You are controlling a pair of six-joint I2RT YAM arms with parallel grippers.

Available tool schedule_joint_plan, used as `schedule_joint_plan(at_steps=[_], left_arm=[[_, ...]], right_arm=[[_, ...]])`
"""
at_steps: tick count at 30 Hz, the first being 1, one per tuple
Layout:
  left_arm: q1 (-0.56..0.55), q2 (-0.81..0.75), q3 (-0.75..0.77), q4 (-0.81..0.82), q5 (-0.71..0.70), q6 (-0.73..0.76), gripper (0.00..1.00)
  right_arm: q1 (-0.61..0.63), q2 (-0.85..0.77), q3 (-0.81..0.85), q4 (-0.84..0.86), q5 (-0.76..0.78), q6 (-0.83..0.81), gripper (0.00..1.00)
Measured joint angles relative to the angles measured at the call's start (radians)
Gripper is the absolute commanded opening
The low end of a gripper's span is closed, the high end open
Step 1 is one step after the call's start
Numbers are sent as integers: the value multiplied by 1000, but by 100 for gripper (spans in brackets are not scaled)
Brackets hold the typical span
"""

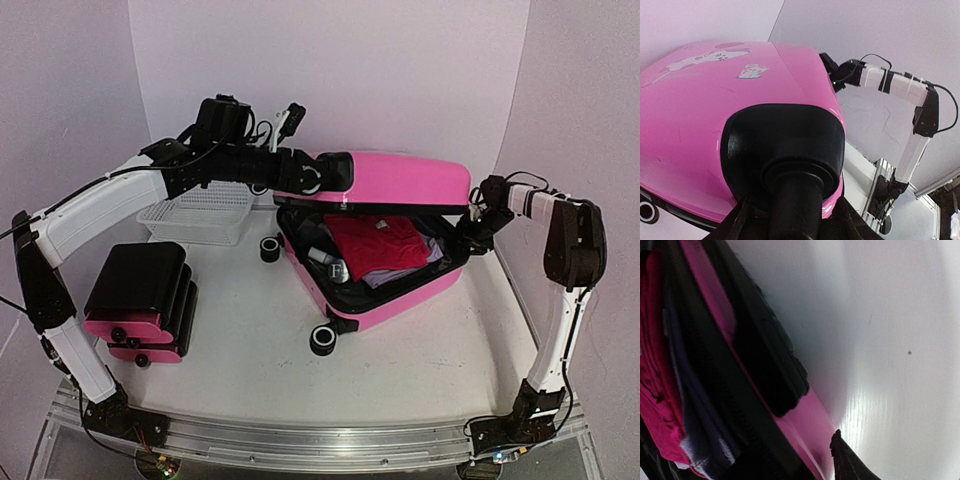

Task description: Open, take out, and arrange the luggage

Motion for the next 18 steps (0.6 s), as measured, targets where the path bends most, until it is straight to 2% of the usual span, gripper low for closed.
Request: schedule_joint_plan(at_steps=[3, 7, 9, 13, 18], left_arm=[[0, 27, 58, 1, -31, 8, 0], [0, 63, 128, 3, -74, 34, 0], [1, 80, 159, 19, -91, 50, 0], [3, 132, 248, 45, -116, 74, 0], [23, 208, 375, 66, -137, 101, 0]], right_arm=[[5, -7, -79, 22, 24, 9, 14], [18, -87, -218, 123, 123, 36, 0], [44, -169, -331, 166, 204, 60, 0], [94, -344, -545, 194, 254, 169, 0], [175, -521, -727, 194, 309, 308, 1]])
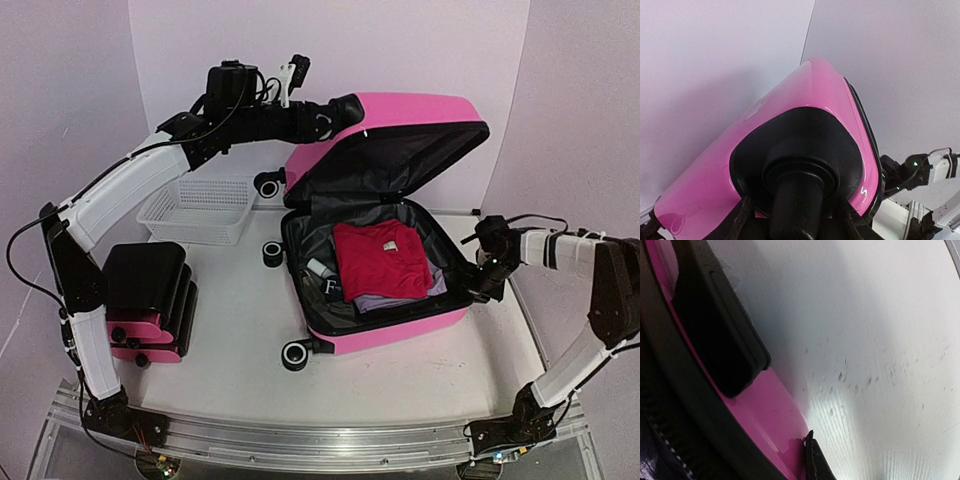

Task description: Open, take out, and arrange the luggage

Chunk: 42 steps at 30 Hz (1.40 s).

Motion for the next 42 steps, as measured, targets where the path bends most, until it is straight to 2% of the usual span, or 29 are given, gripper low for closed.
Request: schedule_joint_plan(at_steps=[2, 3, 7, 10, 11, 16, 19, 25, 31, 37, 42], left_arm=[[14, 24, 40, 13, -3, 5, 0], [21, 35, 56, 14, -4, 8, 0], [55, 61, 102, 41, -4, 8, 0], [84, 70, 106, 59, 7, -5, 0], [92, 73, 106, 62, 12, -9, 0], [117, 76, 105, 70, 26, -35, 0], [120, 75, 104, 81, 34, -59, 0], [119, 75, 103, 84, 51, -101, 0], [119, 75, 103, 87, 63, -136, 0], [120, 75, 103, 90, 70, -159, 0], [129, 75, 104, 90, 80, -175, 0]], right_arm=[[21, -53, -47, -4, 4, 43, 3], [32, -73, -65, -8, 7, 60, 9], [58, -161, -118, -16, -22, 114, 62], [71, -248, -84, -25, -82, 81, 94], [73, -259, -48, -44, -85, 57, 98], [34, -214, 238, -56, -120, -98, 98], [-20, -113, 417, 56, -158, -156, 98], [-96, 247, 737, 315, -230, -182, 98], [-102, 645, 1073, 496, -332, -146, 96], [-97, 808, 1103, 689, -414, -71, 83], [-83, 860, 1151, 833, -454, -20, 82]])
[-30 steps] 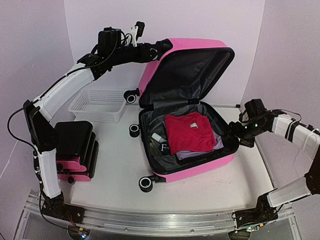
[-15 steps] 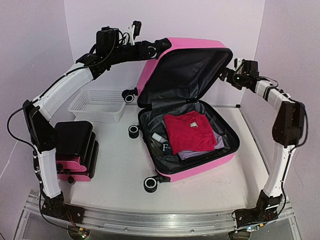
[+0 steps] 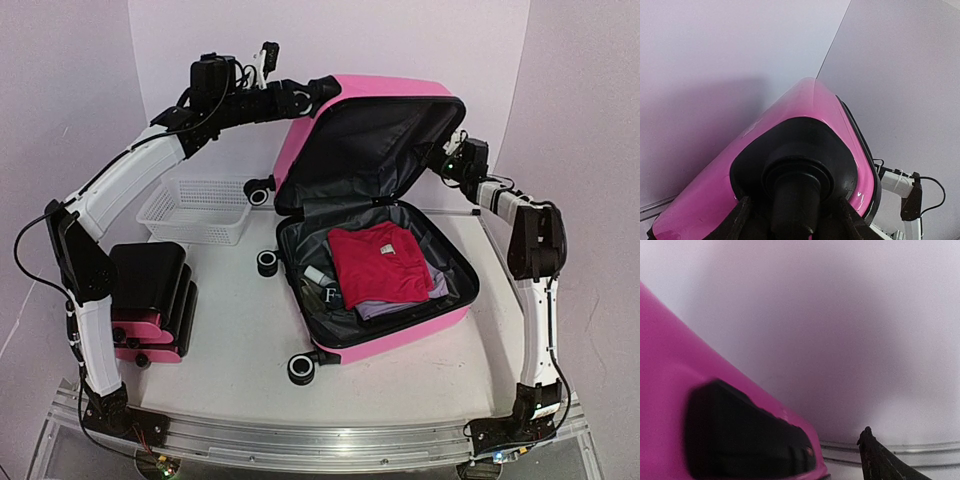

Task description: Open, take out, and arrange the luggage

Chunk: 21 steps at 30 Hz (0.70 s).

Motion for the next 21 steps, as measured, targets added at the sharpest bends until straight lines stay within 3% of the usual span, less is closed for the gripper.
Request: schedule_joint_plan(at_steps=[5, 9, 13, 19, 21], left_arm=[[21, 0, 2, 0, 12, -32, 0], [42, 0, 14, -1, 29, -55, 0], [42, 0, 14, 3, 30, -64, 0], [73, 0, 13, 14, 31, -98, 9], [91, 0, 13, 24, 47, -111, 17]], right_arm=[[27, 47, 114, 104, -17, 38, 60], [31, 77, 147, 151, 0, 58, 20], [30, 72, 95, 201, 36, -75, 0], [45, 16, -16, 233, 103, -157, 0], [52, -21, -45, 206, 140, -165, 0]])
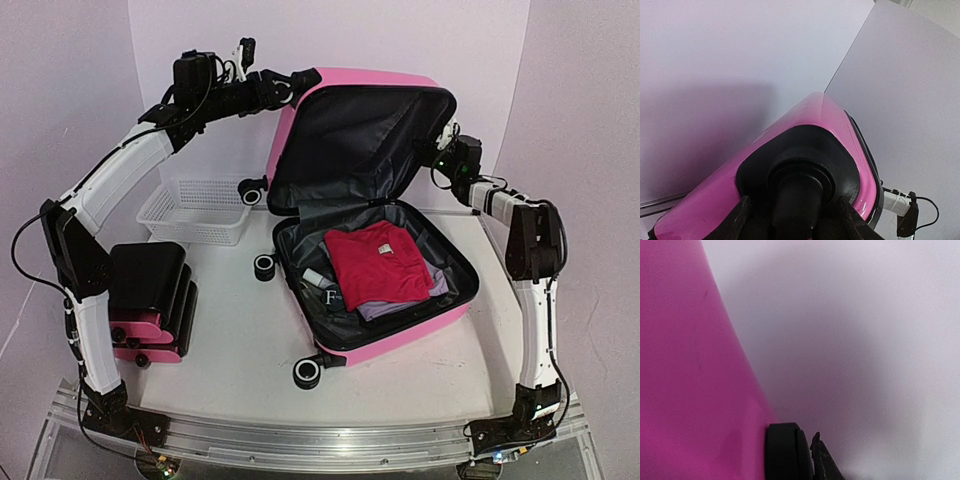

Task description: Open, take out, and arrange the luggage

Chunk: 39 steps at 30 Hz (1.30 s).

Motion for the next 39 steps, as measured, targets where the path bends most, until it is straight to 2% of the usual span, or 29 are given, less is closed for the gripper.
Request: schedule_joint_plan(at_steps=[2, 3, 5, 10, 16, 18, 22, 28, 34, 39], left_arm=[[13, -1, 0, 10, 19, -7, 27], [17, -1, 0, 12, 25, -10, 35], [21, -1, 0, 11, 32, -14, 40], [22, -1, -8, 10, 36, -20, 61], [51, -2, -27, -26, -49, 5, 88], [63, -6, -35, -41, -69, 19, 94], [70, -40, -60, -76, -111, 53, 99], [68, -175, -188, -88, -138, 80, 99], [61, -317, -432, -77, -91, 74, 97], [24, -337, -642, -85, -57, 75, 97]], right_arm=[[7, -32, -24, -20, 31, -3, 0], [9, -40, -28, -27, 41, -3, 0], [13, -52, -35, -44, 64, -3, 0], [18, -77, -48, -84, 109, -1, 0], [18, -113, -46, -205, 183, -10, 0], [13, -125, -46, -260, 220, -10, 0], [-9, -143, -50, -356, 285, -10, 0], [-53, -195, -113, -399, 336, -7, 0], [-74, -239, -177, -373, 340, -31, 0], [-73, -318, -278, -338, 358, -58, 0]])
